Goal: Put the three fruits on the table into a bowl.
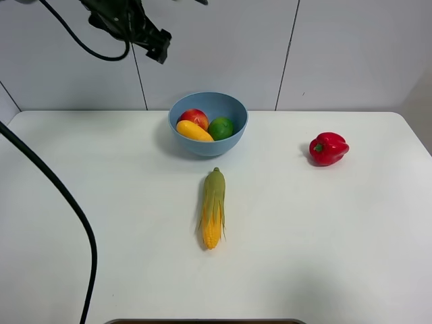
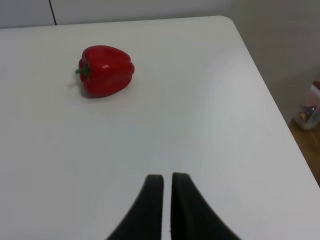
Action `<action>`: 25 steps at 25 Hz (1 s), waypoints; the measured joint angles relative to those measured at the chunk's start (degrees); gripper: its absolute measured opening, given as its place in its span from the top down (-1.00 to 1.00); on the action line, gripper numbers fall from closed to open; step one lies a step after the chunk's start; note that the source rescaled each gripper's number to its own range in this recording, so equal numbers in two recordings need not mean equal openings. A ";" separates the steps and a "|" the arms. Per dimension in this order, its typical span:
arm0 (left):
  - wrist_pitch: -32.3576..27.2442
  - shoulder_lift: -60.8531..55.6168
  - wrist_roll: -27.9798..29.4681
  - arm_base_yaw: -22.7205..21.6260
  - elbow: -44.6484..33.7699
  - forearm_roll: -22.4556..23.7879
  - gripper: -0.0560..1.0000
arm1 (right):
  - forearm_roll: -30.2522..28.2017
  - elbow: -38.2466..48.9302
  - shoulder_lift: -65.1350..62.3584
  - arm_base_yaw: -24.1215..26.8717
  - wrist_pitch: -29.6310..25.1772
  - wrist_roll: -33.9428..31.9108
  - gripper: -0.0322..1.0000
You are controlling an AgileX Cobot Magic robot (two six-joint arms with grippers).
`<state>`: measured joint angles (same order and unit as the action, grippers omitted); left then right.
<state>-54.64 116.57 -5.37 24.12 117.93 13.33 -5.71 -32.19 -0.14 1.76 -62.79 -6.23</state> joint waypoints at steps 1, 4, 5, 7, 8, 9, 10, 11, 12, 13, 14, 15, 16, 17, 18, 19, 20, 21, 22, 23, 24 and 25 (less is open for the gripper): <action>-0.92 -1.14 0.22 -0.80 0.00 0.06 -0.98 | 0.00 0.00 0.00 0.00 0.00 0.00 0.94; -4.15 -4.18 0.50 -2.85 0.00 0.59 -0.99 | 0.00 0.00 0.00 0.00 0.00 0.00 0.94; -5.45 -5.13 0.50 -3.46 0.00 1.01 -0.99 | 0.00 0.00 0.00 0.00 0.00 0.00 0.94; -8.01 -6.86 0.55 -4.41 0.00 1.50 -0.99 | 0.00 0.00 0.00 0.00 0.00 0.00 0.94; -8.83 -7.90 0.55 -4.93 -0.13 1.50 -0.99 | 0.00 0.00 0.00 0.00 0.00 0.00 0.94; -9.72 -9.11 0.62 -5.49 -0.64 1.50 -0.99 | 0.00 0.00 0.00 0.00 0.00 0.00 0.94; -10.46 -10.23 0.62 -5.90 -1.35 1.50 -0.99 | 0.00 0.00 0.00 0.00 0.00 0.00 0.94; -10.90 -11.68 0.62 -6.44 -2.09 1.57 -0.99 | 0.00 0.00 0.00 0.00 0.00 0.00 0.94; -11.10 -13.27 0.62 -7.02 -3.18 1.56 -0.99 | 0.00 0.00 0.00 0.00 0.00 0.00 0.94; -11.25 -14.70 0.62 -7.48 -4.50 1.56 -0.99 | 0.00 0.00 0.00 0.00 0.00 0.00 0.94; -11.25 -16.48 0.62 -8.10 -6.04 1.56 -0.99 | 0.00 0.00 0.00 0.00 0.00 0.00 0.94; -11.19 -18.39 0.62 -8.71 -7.45 1.56 -0.99 | 0.00 0.00 0.00 0.00 0.00 0.00 0.94; -10.86 -20.35 0.62 -9.41 -9.25 1.56 -0.99 | 0.00 0.00 0.00 0.00 0.00 0.00 0.94; -10.30 -22.02 0.46 -10.01 -11.24 1.56 -0.99 | 0.00 0.00 0.00 0.00 0.00 0.00 0.94; -9.83 -24.14 0.14 -10.74 -13.00 1.56 -0.99 | 0.00 0.00 0.00 0.00 0.00 0.00 0.94; -9.32 -26.24 -0.11 -11.47 -15.18 1.56 -0.99 | 0.00 0.00 0.00 0.00 0.00 0.00 0.94; -8.69 -28.05 -0.53 -12.15 -17.43 1.63 -0.99 | 0.00 0.00 0.00 0.00 0.00 0.00 0.94; -8.16 -30.27 -1.03 -12.64 -19.71 1.63 -0.99 | 0.00 0.00 0.00 0.00 0.00 0.00 0.94; -7.48 -32.57 -1.59 -13.16 -21.66 1.63 -0.99 | 0.00 0.00 0.00 0.00 0.00 0.00 0.94; -6.78 -35.03 -2.15 -13.48 -23.95 1.63 -0.99 | 0.00 0.00 0.00 0.00 0.00 0.00 0.94; -5.97 -37.13 -2.82 -13.63 -26.24 1.63 -0.99 | 0.00 0.00 0.00 0.00 0.00 0.00 0.94; -5.40 -39.68 -3.25 -13.63 -28.05 1.63 -0.99 | 0.00 0.00 0.00 0.00 0.00 0.00 0.94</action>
<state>-60.05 76.89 -8.61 10.49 89.88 14.96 -5.71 -32.19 -0.14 1.76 -62.79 -6.23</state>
